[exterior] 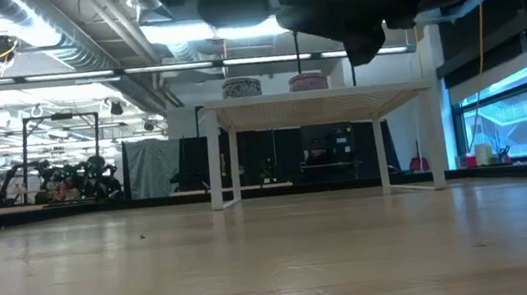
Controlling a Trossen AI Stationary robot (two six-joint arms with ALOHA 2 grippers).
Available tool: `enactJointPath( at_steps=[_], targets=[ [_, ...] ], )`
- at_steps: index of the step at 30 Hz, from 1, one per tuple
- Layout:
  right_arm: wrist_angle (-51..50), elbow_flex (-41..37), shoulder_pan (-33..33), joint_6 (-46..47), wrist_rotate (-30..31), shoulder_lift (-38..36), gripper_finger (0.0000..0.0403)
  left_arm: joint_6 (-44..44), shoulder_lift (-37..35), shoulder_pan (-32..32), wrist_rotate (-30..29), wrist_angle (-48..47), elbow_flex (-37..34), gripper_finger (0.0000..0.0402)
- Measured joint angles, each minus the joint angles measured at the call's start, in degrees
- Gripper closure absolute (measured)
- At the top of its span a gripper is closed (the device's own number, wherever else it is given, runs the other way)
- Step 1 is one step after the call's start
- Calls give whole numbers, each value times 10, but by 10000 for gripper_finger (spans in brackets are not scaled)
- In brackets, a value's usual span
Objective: Pick & Place candle stick holders
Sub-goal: Put the candle holder on the shelf aligned with the other candle holder
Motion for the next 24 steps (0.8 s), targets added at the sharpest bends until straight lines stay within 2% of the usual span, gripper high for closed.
enactJointPath(
  at_steps=[9, 14, 18, 20, 24],
  targets=[
    [-6, 0, -1, 0, 0, 0, 254, 13, -102, -15, -10, -46, -1, 395],
    [-6, 0, -1, 0, 0, 0, 254, 21, -122, -19, -11, -57, -1, 395],
    [-6, 0, -1, 0, -13, 0, 254, 32, -118, 4, -4, -75, -1, 395],
    [-1, 0, -2, -3, -37, 0, 254, 32, -118, 29, 20, -75, -1, 395],
    [5, 1, -7, -18, -77, 0, 254, 44, -118, 102, 108, -72, -1, 395]
  ],
)
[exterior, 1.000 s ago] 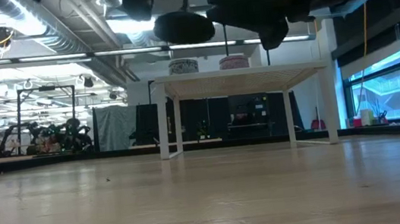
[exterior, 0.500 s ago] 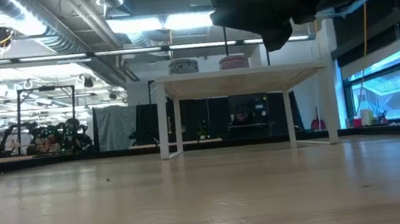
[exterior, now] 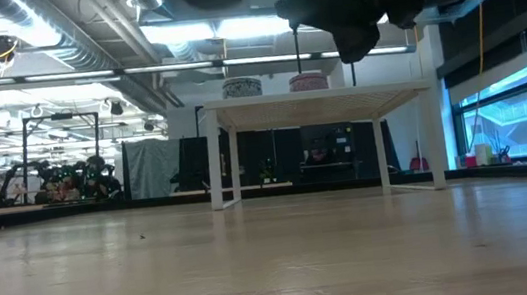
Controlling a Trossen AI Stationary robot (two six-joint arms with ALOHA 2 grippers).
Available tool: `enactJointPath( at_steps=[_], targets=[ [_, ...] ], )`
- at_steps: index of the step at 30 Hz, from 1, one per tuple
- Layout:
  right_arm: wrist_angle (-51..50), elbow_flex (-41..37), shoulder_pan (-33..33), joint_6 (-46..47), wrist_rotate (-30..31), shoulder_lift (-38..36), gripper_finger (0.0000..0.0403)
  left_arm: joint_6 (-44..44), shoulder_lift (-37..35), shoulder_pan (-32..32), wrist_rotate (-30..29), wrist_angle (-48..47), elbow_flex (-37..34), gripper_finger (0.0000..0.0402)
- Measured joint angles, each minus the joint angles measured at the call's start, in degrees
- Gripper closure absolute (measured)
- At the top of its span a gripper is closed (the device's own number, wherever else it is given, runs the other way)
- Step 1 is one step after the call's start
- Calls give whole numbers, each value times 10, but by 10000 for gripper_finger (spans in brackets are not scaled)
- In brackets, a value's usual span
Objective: Pick & Place candle stick holders
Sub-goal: Put the candle holder on the shelf aligned with the other candle holder
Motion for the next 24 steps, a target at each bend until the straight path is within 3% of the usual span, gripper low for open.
enactJointPath(
  at_steps=[10, 16, 21, 24],
  targets=[
    [-31, 0, -44, -26, -12, 0, 254, 18, 1, 250, 219, 51, 0, 395],
    [-34, 0, -119, -37, -128, 0, 254, -10, 53, 390, 375, 62, 45, 395],
    [-36, 0, -187, -43, -213, 0, 254, -9, 145, 439, 474, 40, 135, 395],
    [-46, 0, -219, -49, -255, 0, 254, 13, 196, 463, 503, 12, 192, 395]
  ],
)
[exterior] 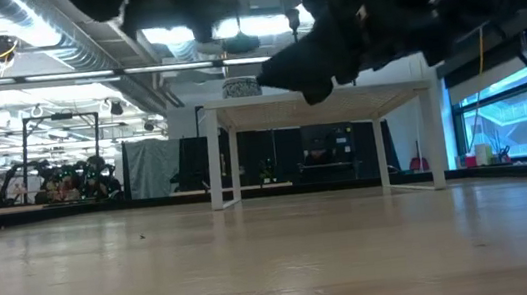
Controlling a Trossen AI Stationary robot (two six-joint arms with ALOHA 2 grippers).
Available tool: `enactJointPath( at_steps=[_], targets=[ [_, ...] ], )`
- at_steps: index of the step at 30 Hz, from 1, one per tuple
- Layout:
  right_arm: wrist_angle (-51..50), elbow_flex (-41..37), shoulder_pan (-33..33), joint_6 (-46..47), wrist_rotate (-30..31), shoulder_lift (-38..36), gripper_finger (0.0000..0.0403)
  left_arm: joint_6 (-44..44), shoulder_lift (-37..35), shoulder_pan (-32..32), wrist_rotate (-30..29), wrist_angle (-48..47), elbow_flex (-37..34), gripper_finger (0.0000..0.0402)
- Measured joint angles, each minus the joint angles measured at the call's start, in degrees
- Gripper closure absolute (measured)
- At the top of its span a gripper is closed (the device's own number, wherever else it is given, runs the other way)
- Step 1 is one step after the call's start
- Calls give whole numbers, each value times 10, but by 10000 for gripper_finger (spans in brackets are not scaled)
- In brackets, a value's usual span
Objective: Pick & Place candle stick holders
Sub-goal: Put the candle holder on the shelf aligned with the other candle holder
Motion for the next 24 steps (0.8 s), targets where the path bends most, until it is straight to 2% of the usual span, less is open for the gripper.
enactJointPath(
  at_steps=[3, 6, 9, 11, 24],
  targets=[
    [6, -9, -21, -4, -27, 0, 254, 19, 43, 20, 2, -10, 33, 395],
    [92, -53, -33, 13, -32, 0, 254, 19, 72, 42, 11, 3, 44, 395],
    [203, -113, -39, 37, 3, 0, 254, 7, 94, 60, 28, 24, 45, 395],
    [242, -140, -38, 56, 34, 0, 254, 5, 101, 67, 31, 25, 45, 395],
    [247, -141, -27, 84, 45, 0, 254, 6, 104, 66, 39, 33, 45, 395]
  ],
)
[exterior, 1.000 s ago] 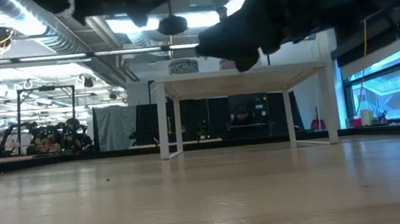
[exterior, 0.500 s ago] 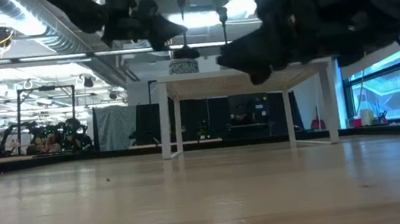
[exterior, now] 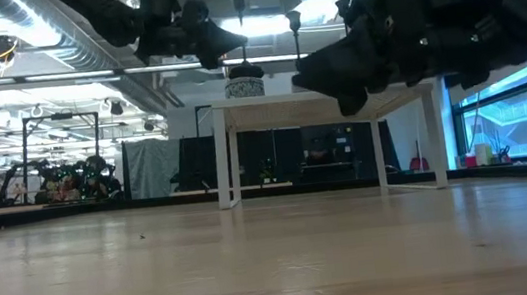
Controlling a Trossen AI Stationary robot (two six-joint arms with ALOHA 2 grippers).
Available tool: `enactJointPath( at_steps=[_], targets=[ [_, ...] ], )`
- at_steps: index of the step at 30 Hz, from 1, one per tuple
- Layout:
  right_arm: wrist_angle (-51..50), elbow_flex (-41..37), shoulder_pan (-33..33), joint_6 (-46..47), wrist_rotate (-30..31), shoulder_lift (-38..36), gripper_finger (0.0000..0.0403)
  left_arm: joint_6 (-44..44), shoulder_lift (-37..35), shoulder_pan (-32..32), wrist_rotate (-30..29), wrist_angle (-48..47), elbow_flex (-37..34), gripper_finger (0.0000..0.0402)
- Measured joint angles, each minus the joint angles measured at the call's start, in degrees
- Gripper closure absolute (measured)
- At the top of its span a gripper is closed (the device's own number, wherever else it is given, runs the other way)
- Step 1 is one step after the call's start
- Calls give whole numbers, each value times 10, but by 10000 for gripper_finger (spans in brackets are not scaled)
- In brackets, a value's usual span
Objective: Pick & Place candle stick holders
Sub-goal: Put the candle holder on the shelf aligned with the other candle holder
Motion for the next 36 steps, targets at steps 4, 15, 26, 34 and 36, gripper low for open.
enactJointPath(
  at_steps=[4, 15, 26, 34, 36],
  targets=[
    [-40, 18, 13, -5, -2, -8, 254, 2, 0, -4, -2, 0, 0, 395],
    [-385, 122, 121, -98, 186, -153, 254, 10, 2, -7, -16, 24, -33, 395],
    [-394, 124, 175, -60, 239, -160, 254, 9, 20, -11, -12, 28, -33, 395],
    [-439, 134, 187, -70, 259, -169, 254, -48, 92, -8, -3, 125, -34, 395],
    [-455, 134, 187, -69, 260, -174, 254, -49, 98, -6, -2, 130, -34, 395]
  ],
)
